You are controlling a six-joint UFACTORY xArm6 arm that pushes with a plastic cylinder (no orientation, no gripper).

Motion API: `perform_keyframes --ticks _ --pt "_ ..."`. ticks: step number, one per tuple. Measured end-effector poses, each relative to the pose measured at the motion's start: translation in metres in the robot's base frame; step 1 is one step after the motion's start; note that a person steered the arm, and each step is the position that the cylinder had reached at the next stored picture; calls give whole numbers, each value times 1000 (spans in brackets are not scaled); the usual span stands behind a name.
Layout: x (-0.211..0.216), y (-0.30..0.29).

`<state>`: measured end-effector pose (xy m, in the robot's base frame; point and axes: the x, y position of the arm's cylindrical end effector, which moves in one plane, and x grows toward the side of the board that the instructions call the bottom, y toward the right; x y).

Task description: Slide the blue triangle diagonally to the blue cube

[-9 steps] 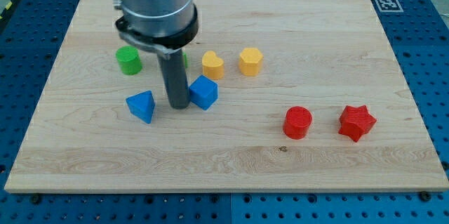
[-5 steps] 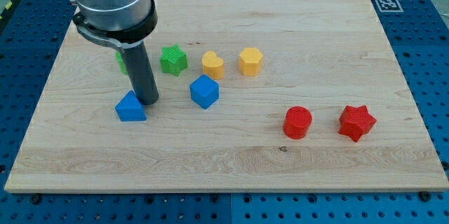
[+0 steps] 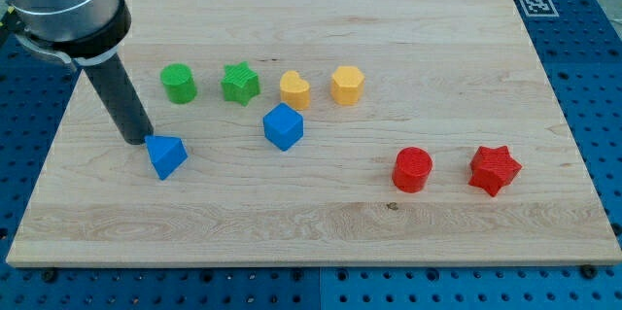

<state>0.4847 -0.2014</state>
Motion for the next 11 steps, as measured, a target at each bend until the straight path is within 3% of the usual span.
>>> perform_keyframes --ticks 2,7,10,11 --pt "21 0" --pt "21 36" --pt "40 48" --pt "68 46"
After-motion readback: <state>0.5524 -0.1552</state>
